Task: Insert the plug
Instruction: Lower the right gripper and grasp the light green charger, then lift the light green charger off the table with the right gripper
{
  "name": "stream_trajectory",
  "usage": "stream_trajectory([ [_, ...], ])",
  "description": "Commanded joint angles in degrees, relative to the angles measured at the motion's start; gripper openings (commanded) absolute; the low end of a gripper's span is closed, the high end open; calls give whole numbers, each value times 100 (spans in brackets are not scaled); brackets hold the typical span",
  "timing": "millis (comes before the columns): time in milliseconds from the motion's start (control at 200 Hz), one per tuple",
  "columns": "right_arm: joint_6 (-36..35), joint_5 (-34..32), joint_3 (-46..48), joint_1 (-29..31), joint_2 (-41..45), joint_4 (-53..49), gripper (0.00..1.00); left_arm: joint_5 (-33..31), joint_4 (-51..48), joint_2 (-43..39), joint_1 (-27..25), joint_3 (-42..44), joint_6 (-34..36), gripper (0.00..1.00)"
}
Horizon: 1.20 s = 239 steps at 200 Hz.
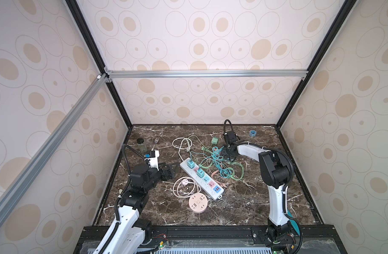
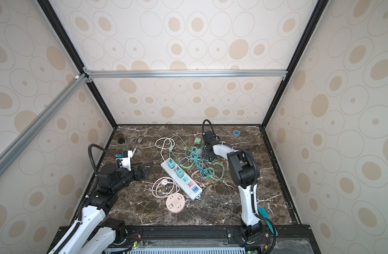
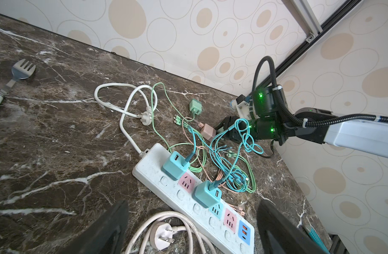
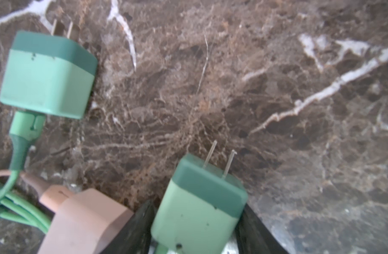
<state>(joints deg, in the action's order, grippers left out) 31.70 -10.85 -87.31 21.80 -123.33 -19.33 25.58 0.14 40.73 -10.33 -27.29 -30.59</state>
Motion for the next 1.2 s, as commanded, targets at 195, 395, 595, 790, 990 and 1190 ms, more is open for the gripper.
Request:
stream_trajectory([
  [195,30,5,-200,0,-268,-206,51,-29,-104,-120,44,-9,70,91],
  [395,-301,98,100,3,30,-13,38,14,-83,-100,41,-13,62,91],
  [595,-1016,291,664,2,757,387,31,357,153,-48,40,46,-21,91],
  [790,-1593,303,1178,-15,1684,503,28,520,247,66,39,8,-44,90],
  [990,-2212,71,1284,-61,2542,274,27,728,393,126,26,-22,-140,90],
  [1190,-2726,-163,1094,-203,3390,0,28,859,583,180,31,-40,-309,89],
])
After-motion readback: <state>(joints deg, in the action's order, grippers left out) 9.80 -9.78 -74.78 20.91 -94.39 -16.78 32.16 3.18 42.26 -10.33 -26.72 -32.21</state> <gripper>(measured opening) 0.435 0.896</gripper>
